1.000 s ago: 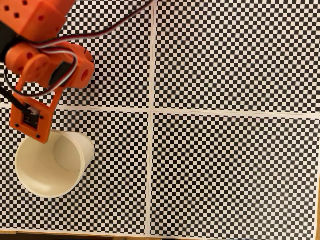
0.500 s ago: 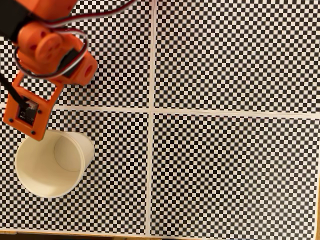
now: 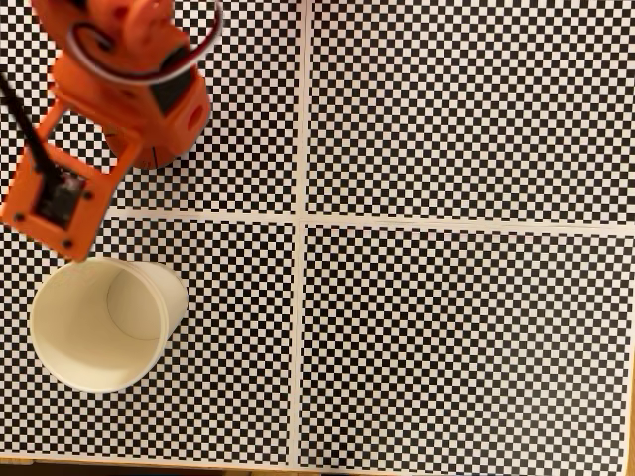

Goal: Grasp basketball and place into cup.

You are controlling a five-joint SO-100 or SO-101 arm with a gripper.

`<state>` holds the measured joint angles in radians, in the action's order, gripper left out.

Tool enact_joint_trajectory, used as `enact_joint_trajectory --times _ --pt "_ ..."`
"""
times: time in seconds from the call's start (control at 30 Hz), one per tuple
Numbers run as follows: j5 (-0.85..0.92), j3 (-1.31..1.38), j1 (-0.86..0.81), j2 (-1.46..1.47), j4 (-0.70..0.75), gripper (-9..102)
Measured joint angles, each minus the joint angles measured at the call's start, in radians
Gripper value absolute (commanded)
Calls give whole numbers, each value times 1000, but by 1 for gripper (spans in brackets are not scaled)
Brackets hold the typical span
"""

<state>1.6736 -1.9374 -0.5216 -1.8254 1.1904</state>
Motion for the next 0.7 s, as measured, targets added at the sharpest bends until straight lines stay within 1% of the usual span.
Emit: enact_joint_trajectory --times 0.07,0.13,0.37,0.47,0.57,0.7 --pt "0 -26 0 -38 -29 36" --pt "-9 -92 0 -80 -92 36" --pt "-41 -150 15 -112 -166 34" --pt "-49 -183 8 -127 -222 32" --pt "-40 -189 6 -130 -233 30" --pt "-6 -189 -40 -130 -235 30"
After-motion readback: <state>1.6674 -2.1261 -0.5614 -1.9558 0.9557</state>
